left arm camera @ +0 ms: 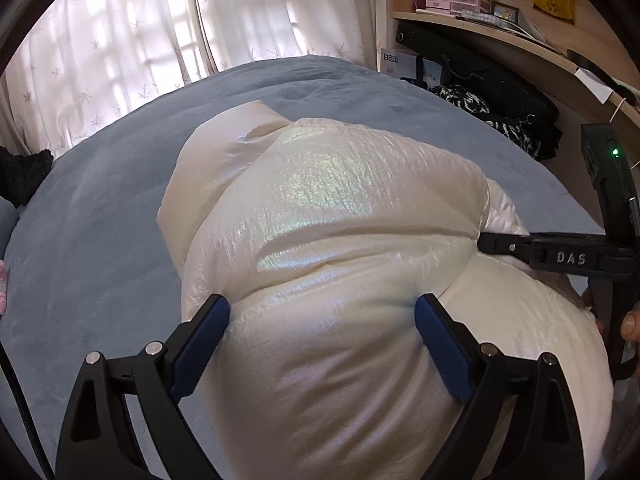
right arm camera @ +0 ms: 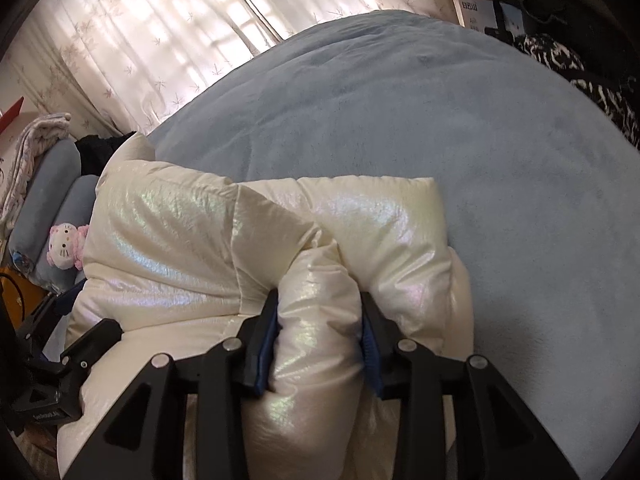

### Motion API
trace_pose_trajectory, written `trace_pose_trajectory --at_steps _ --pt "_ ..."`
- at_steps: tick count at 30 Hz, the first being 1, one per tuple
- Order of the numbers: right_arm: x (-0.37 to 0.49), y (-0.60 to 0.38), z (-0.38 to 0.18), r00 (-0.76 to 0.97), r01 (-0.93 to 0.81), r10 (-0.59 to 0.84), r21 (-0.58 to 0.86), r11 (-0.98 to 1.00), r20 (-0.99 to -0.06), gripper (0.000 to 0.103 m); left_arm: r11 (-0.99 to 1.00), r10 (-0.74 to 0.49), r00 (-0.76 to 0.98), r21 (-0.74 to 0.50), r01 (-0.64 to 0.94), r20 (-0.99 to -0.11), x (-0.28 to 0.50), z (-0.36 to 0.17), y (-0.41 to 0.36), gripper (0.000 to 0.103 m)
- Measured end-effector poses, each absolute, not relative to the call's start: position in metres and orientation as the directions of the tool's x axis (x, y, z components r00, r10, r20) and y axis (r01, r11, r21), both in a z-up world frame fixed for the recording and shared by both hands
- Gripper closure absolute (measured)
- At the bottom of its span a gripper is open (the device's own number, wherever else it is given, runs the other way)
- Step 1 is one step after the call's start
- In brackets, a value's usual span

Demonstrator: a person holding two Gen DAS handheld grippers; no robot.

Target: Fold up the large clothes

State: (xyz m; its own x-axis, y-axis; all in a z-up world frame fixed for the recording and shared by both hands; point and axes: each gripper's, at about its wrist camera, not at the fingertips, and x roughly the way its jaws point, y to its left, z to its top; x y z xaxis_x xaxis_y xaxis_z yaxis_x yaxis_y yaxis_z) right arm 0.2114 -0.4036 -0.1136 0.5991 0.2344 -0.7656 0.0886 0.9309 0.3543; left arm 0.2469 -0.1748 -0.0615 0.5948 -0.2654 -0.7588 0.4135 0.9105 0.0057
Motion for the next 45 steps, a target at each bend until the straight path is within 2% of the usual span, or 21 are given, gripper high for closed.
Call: trace_pose_trajectory --at_steps 1,4,11,17,20,24,29,35,37,41,45 --pt "0.208 -0.405 -0.107 0.599 0.096 0.238 0.363 0.927 -0.765 0.058 0.912 -0.274 0.579 -0.017 0.409 -0.768 0.247 -0.058 -0.171 0.009" --pt "0.197 -0.408 -0.09 0.592 0.109 0.258 0.393 0.913 -0.763 0.05 0.915 -0.307 0.533 -0.091 0.392 -0.789 0.246 -0.05 -0.157 0.009" --pt "0.15 -0.383 -0.045 0.583 0.018 0.235 0.301 0.953 -0.778 0.044 0.897 -0.374 0.459 -0.188 0.4 -0.806 0.204 -0.039 -0.122 0.009" --pt "0.114 -0.351 -0.061 0.54 -0.039 0.128 0.126 0.991 -0.832 0.044 0.884 -0.399 0.416 -0.222 0.411 -0.817 0.161 -0.056 -0.113 0.009" --pt "0.112 -0.355 -0.087 0.517 -0.009 0.142 0.16 0.987 -0.844 0.04 0.9 -0.378 0.379 -0.24 0.365 -0.845 0.163 -0.081 -0.111 0.0" --pt "0.112 -0.375 -0.112 0.516 0.055 0.183 0.246 0.968 -0.837 0.022 0.881 -0.444 0.317 -0.343 0.327 -0.838 0.171 -0.1 -0.102 0.0" --pt "0.111 -0.377 -0.109 0.537 0.061 0.189 0.261 0.963 -0.823 0.02 0.886 -0.434 0.362 -0.318 0.338 -0.825 0.165 -0.089 -0.1 0.0" --pt "0.105 -0.39 -0.085 0.558 0.101 0.241 0.354 0.93 -0.794 0.016 0.86 -0.498 0.267 -0.431 0.272 -0.825 0.169 -0.079 -0.081 0.0" --pt "0.104 -0.398 -0.074 0.577 0.106 0.238 0.36 0.927 -0.782 0.001 0.841 -0.537 0.254 -0.487 0.236 -0.805 0.171 -0.075 -0.07 0.0" --pt "0.106 -0.407 -0.053 0.605 0.082 0.25 0.371 0.925 -0.756 0.0 0.814 -0.581 0.258 -0.551 0.184 -0.772 0.178 -0.069 -0.052 0.001" --pt "0.124 -0.41 -0.046 0.585 0.055 0.239 0.331 0.942 -0.775 0.0 0.796 -0.603 0.252 -0.588 0.14 -0.757 0.193 -0.073 -0.045 0.0"
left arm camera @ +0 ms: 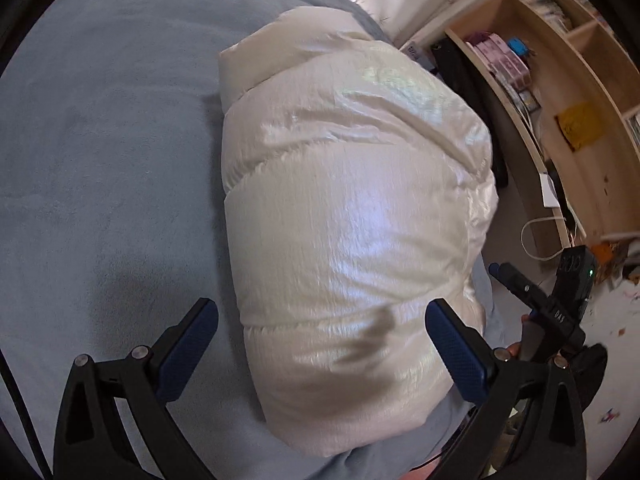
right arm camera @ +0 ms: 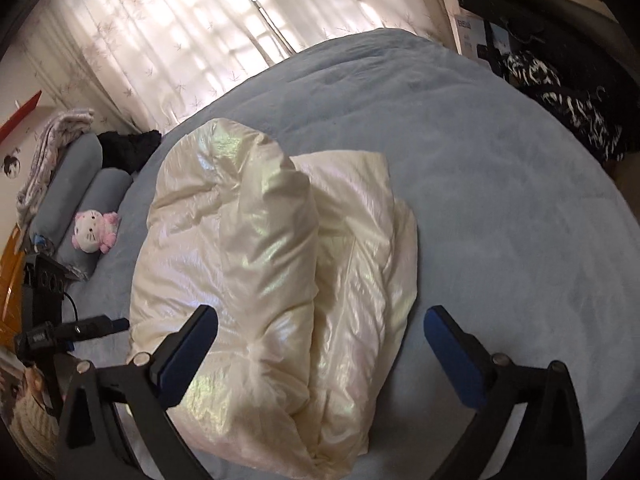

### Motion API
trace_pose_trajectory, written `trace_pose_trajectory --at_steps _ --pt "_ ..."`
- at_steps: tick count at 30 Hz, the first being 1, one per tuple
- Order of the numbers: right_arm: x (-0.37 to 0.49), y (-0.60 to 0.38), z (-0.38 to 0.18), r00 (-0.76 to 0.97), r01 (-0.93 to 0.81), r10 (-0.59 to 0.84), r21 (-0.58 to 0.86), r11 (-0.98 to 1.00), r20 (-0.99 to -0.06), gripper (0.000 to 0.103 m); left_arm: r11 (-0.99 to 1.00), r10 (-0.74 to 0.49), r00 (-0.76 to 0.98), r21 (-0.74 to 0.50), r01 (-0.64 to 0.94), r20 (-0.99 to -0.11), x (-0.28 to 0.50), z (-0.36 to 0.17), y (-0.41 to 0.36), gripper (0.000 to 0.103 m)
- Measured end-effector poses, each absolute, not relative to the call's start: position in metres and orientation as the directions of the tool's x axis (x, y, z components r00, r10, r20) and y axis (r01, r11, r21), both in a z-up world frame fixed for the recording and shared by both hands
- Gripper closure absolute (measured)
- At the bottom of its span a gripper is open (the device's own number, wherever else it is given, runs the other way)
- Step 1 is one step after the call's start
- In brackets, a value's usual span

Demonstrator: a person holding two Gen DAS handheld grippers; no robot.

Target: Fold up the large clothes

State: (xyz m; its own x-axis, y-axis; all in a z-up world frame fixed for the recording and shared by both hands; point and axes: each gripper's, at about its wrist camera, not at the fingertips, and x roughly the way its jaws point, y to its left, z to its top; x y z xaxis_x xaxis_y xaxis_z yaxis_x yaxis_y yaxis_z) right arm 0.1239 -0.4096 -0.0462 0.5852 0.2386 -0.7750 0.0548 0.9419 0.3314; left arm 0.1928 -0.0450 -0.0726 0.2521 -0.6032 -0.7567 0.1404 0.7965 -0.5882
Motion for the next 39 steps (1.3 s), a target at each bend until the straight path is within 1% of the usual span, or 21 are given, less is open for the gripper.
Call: trace_pose_trajectory --at_steps 3,8,11,13,17,19,25,28,33,36,39 --pt "0.134 -0.404 -0.052 0.543 0.021 0.256 0.318 0.948 -0.8 0.0 0.776 -0.629 0.219 -0.619 0.123 -0.746 0.201 -0.085 -0.052 0.0" --pt "0.153 -0.396 -0.074 0.486 -0.013 0.297 0.333 0.943 -0.822 0.0 0.794 -0.608 0.193 -0.593 0.132 -0.77 0.211 -0.109 -0.076 0.0" --pt "0.167 -0.402 -0.095 0.452 0.009 0.336 0.381 0.924 -0.826 0.0 0.791 -0.611 0.192 -0.599 0.125 -0.768 0.217 -0.121 -0.081 0.0" --pt "0.176 -0.41 -0.112 0.414 0.027 0.402 0.453 0.891 -0.816 0.0 0.789 -0.614 0.188 -0.6 0.131 -0.766 0.22 -0.126 -0.084 0.0" --pt "0.186 -0.424 -0.135 0.373 0.033 0.499 0.549 0.835 -0.782 0.0 0.793 -0.609 0.177 -0.589 0.154 -0.773 0.225 -0.133 -0.09 0.0" --pt "0.191 -0.431 -0.149 0.344 0.06 0.559 0.611 0.789 -0.755 0.0 0.792 -0.61 0.173 -0.588 0.161 -0.774 0.227 -0.136 -0.092 0.0" --pt "0.2 -0.444 -0.177 0.294 0.066 0.685 0.729 0.681 -0.667 0.0 0.77 -0.636 0.148 -0.613 0.177 -0.757 0.235 -0.146 -0.086 0.0" --pt "0.203 -0.446 -0.187 0.274 0.07 0.721 0.761 0.646 -0.637 0.0 0.762 -0.646 0.142 -0.621 0.185 -0.75 0.238 -0.151 -0.087 0.0" --pt "0.218 -0.445 -0.2 0.215 0.089 0.757 0.785 0.614 -0.617 0.0 0.761 -0.648 0.159 -0.626 0.167 -0.745 0.243 -0.158 -0.094 0.0" --pt "0.221 -0.439 -0.2 0.212 0.082 0.755 0.782 0.618 -0.62 0.0 0.77 -0.638 0.171 -0.62 0.151 -0.751 0.244 -0.16 -0.105 0.0" --pt "0.219 -0.433 -0.196 0.225 0.065 0.738 0.765 0.64 -0.637 0.0 0.799 -0.6 0.17 -0.576 0.171 -0.781 0.243 -0.153 -0.12 0.0"
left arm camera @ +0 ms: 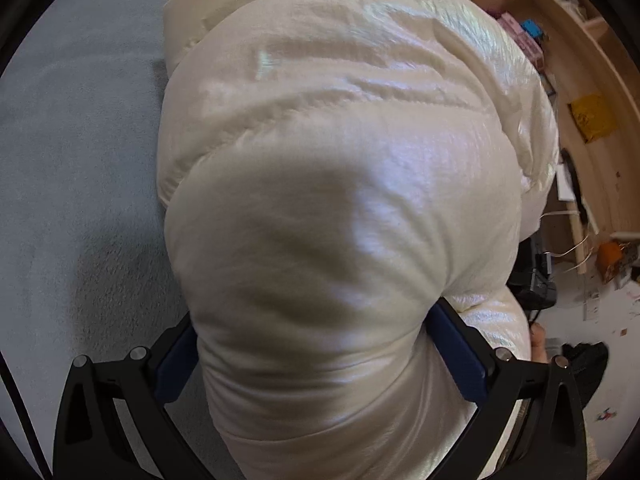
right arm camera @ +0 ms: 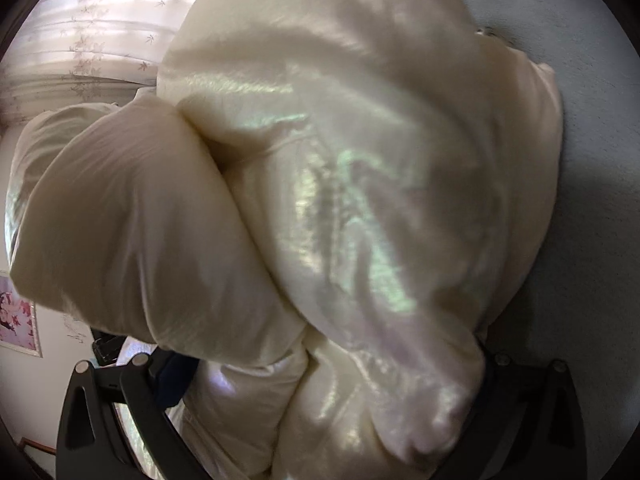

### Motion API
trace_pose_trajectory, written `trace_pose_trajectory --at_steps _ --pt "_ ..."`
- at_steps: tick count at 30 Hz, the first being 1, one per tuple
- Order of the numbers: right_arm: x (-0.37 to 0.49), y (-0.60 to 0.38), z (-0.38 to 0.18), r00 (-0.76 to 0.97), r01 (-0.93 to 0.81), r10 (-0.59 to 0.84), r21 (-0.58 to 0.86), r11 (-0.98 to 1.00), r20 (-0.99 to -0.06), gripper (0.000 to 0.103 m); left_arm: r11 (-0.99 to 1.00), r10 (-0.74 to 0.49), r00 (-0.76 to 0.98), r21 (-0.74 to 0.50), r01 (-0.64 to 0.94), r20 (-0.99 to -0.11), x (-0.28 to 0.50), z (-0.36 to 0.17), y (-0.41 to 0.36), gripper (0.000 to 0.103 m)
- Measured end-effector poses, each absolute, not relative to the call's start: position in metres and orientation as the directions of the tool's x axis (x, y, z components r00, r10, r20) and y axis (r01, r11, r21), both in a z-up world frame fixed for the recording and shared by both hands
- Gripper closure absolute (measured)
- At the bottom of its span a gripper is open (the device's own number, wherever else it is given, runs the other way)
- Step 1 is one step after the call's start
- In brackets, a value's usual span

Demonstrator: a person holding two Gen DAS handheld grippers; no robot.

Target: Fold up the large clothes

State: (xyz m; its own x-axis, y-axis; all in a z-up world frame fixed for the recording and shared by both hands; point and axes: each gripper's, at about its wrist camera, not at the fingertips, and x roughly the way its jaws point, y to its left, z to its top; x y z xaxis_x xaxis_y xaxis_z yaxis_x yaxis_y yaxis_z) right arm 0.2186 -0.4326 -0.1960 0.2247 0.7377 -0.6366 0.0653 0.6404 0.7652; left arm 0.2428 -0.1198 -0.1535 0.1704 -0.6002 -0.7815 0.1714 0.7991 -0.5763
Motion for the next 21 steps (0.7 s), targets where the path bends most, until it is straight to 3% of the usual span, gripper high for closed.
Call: trace_pose_trajectory --at_steps 6,13,21 --pt "0.211 -0.418 -0.17 0.261 -0.024 0.729 0.751 0.66 -0.632 0.002 0.828 -0.545 0.19 -0.486 0.281 -0.817 0.237 -0.135 -0.144 0.001" --pt "0.19 -0.421 -0.144 0.347 -0.05 0.73 0.765 0.642 -0.589 0.022 0.839 -0.526 0.264 -0.443 0.316 -0.808 0.223 -0.104 -0.141 0.007" --pt "0.198 -0.385 -0.096 0.386 -0.127 0.751 0.775 0.619 -0.536 0.027 0.851 -0.522 0.348 -0.448 0.274 -0.779 0.213 -0.053 -0.092 0.007"
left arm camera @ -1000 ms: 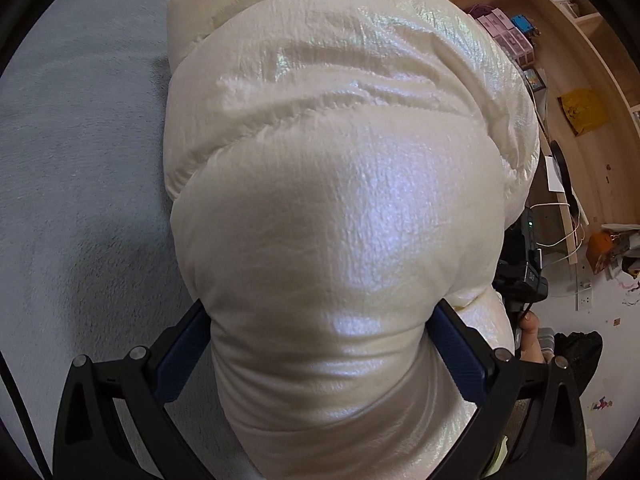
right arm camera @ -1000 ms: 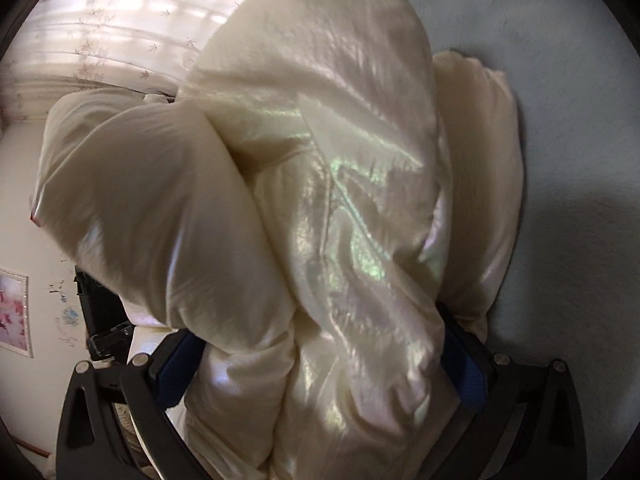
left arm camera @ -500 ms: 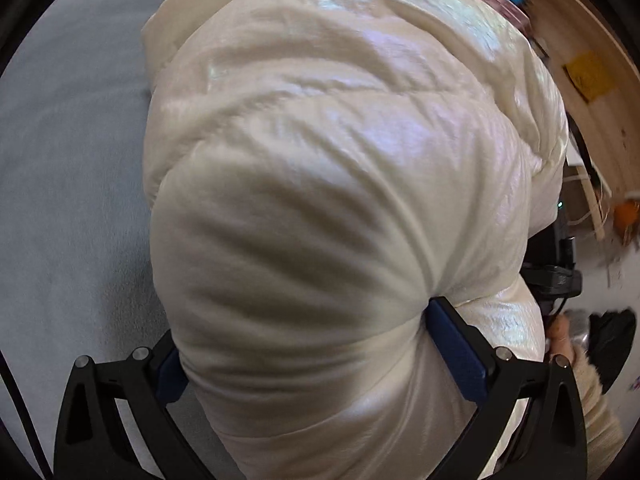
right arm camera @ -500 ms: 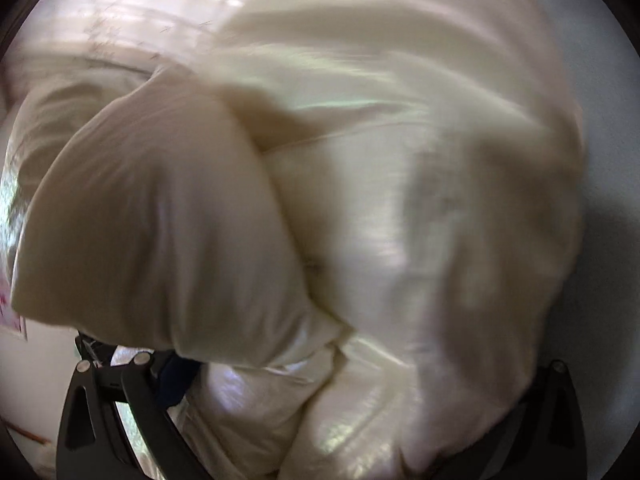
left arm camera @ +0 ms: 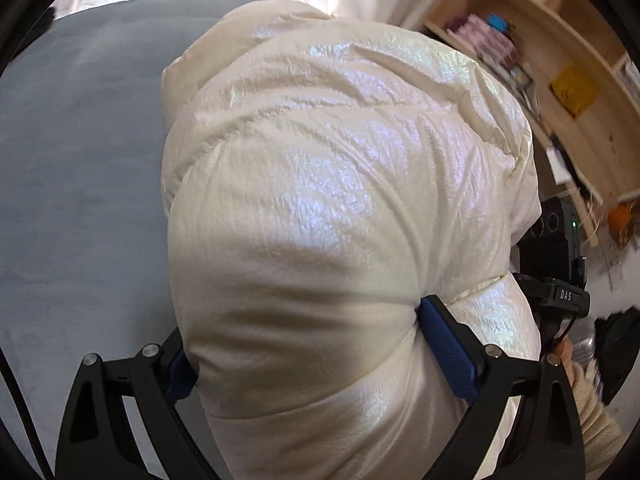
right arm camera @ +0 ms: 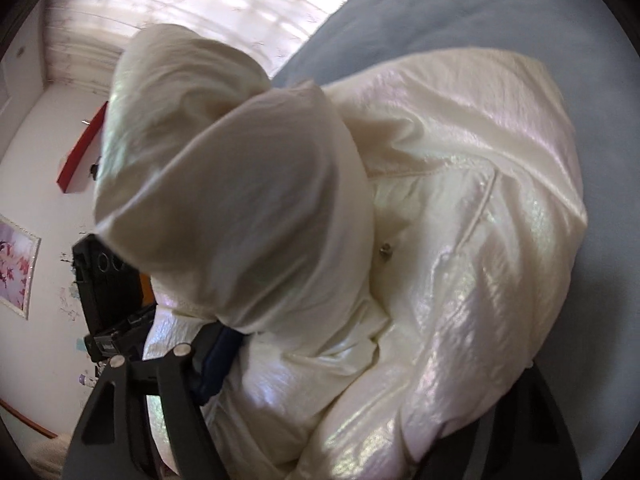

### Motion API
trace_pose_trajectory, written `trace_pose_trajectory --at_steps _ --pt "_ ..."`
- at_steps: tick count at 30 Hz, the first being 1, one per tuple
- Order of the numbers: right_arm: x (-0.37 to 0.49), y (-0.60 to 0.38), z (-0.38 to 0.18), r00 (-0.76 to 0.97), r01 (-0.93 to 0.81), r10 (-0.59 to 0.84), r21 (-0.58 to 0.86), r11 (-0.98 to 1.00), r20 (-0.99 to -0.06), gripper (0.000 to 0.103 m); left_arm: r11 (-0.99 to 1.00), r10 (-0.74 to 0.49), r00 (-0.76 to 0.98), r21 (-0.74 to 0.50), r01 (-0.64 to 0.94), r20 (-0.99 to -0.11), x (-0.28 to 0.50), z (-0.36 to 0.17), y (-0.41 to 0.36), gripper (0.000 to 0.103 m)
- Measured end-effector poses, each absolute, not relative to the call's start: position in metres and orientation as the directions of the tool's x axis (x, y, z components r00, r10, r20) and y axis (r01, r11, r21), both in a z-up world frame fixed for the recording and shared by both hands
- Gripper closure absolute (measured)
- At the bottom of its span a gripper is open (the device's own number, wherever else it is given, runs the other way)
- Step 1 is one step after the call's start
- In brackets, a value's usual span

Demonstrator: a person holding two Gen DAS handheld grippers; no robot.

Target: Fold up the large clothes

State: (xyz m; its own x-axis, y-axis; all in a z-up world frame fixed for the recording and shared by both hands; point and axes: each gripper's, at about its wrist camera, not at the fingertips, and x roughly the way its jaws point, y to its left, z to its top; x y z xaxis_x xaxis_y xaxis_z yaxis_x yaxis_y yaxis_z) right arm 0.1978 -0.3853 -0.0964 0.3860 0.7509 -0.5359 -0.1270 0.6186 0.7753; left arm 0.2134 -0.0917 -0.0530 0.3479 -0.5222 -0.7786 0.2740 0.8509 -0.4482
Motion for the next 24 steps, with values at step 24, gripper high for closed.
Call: trace_pose_trajectory --at_steps 24 --pt "0.514 -0.082 -0.076 0.357 -0.366 0.811 0.73 0.577 -0.463 0.027 0.877 -0.471 0.553 -0.436 0.205 -0.687 0.422 -0.053 0.27 0.007"
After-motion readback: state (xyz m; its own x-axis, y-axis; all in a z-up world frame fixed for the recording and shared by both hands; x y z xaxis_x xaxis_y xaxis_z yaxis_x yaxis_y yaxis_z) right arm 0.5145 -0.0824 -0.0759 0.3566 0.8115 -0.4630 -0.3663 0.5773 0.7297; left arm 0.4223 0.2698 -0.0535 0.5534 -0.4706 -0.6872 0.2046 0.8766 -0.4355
